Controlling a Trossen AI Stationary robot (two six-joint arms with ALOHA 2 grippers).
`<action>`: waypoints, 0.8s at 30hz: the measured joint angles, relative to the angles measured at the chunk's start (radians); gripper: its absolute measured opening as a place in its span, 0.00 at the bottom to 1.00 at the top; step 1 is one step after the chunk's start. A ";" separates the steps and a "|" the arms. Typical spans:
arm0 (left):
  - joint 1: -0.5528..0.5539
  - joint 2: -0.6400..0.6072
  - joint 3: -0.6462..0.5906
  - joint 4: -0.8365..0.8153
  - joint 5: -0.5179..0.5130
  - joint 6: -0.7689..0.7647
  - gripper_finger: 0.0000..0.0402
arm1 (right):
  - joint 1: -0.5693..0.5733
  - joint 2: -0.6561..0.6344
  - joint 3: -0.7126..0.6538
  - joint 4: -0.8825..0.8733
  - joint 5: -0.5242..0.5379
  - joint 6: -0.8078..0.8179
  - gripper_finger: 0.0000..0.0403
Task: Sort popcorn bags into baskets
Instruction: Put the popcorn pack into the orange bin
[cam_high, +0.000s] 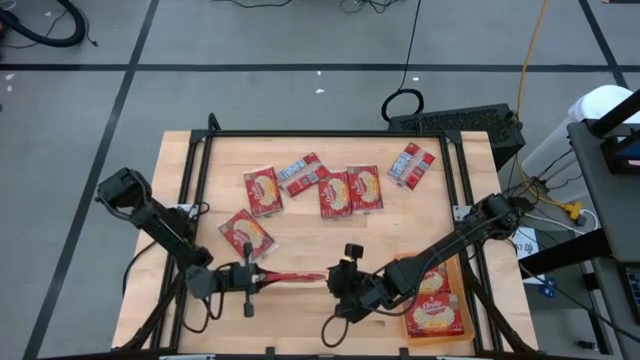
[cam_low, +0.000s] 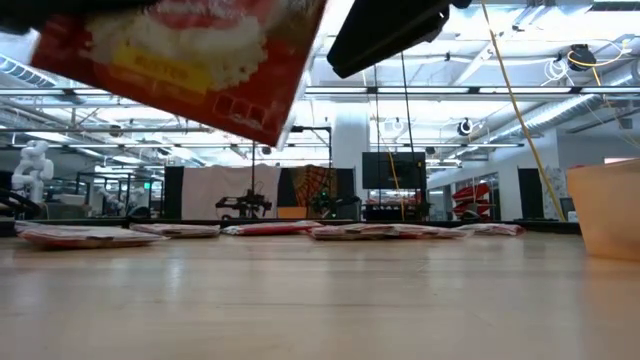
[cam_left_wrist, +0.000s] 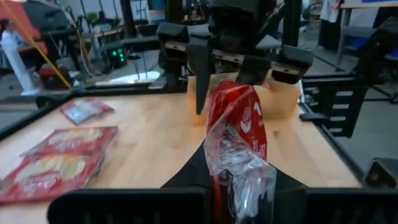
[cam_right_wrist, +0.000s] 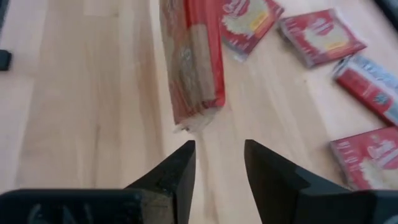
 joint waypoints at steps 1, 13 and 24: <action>0.008 0.000 -0.004 0.005 0.001 0.005 0.06 | 0.000 0.000 0.000 0.000 0.010 -0.013 0.33; 0.139 0.000 -0.006 0.054 0.167 0.082 0.06 | -0.012 -0.003 -0.003 0.012 0.062 -0.078 0.33; 0.121 0.000 -0.005 0.173 0.208 0.223 0.06 | 0.007 -0.110 -0.001 0.007 0.068 -0.027 0.35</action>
